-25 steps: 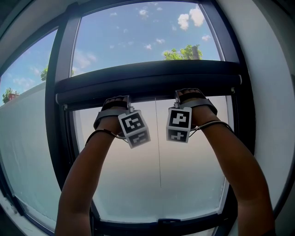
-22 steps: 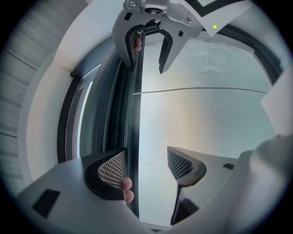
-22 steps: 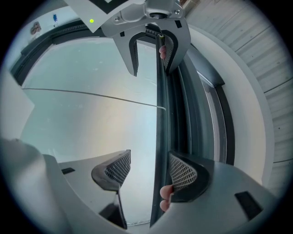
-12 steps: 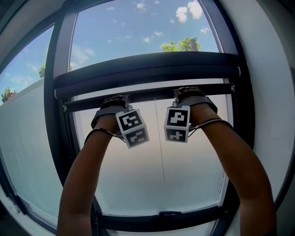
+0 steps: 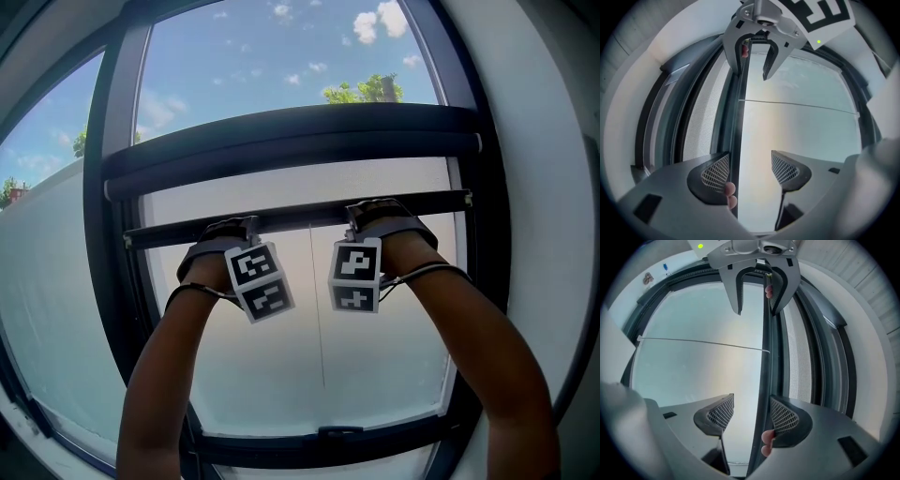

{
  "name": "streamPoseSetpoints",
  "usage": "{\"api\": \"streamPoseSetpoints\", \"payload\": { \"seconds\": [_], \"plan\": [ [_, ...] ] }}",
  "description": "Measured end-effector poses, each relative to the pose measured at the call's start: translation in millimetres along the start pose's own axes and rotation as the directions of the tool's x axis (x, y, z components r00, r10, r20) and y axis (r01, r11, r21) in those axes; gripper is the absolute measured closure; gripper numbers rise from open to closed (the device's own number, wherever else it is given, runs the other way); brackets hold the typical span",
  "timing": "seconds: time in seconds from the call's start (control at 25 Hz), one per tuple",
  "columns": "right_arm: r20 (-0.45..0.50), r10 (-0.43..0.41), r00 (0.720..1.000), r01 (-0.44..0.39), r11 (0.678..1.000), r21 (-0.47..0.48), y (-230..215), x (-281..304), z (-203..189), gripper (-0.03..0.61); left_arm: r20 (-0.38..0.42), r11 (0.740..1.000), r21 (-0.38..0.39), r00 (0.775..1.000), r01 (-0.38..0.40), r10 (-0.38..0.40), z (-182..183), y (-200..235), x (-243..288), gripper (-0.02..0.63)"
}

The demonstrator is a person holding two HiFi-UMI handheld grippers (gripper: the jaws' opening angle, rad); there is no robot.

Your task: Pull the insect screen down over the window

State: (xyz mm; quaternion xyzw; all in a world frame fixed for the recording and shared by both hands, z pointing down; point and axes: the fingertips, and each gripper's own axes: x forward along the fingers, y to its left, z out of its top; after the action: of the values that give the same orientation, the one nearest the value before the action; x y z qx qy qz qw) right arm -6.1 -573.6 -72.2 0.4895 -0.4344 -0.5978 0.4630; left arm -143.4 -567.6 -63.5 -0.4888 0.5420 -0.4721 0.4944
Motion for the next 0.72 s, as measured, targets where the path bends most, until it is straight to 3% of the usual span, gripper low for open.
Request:
{"api": "streamPoseSetpoints", "payload": {
  "seconds": [0.24,0.44,0.72],
  "plan": [
    [-0.012,0.056,0.998,-0.056,0.998,-0.017,19.4,-7.2,1.1,0.339,0.040,0.997,-0.028,0.997,0.068,-0.067,1.6,-20.0,-8.6,0.334],
    [-0.021,0.113,0.993,-0.113,0.994,-0.010,33.1,-11.3,2.9,0.339,0.028,0.993,-0.012,0.993,0.115,-0.115,0.2,-34.4,-12.1,0.334],
    [-0.005,0.240,0.971,-0.240,0.970,-0.031,75.2,-20.4,8.3,0.339,0.011,0.969,0.023,0.969,0.246,-0.246,-3.3,-80.1,-16.4,0.334]
  ]
}}
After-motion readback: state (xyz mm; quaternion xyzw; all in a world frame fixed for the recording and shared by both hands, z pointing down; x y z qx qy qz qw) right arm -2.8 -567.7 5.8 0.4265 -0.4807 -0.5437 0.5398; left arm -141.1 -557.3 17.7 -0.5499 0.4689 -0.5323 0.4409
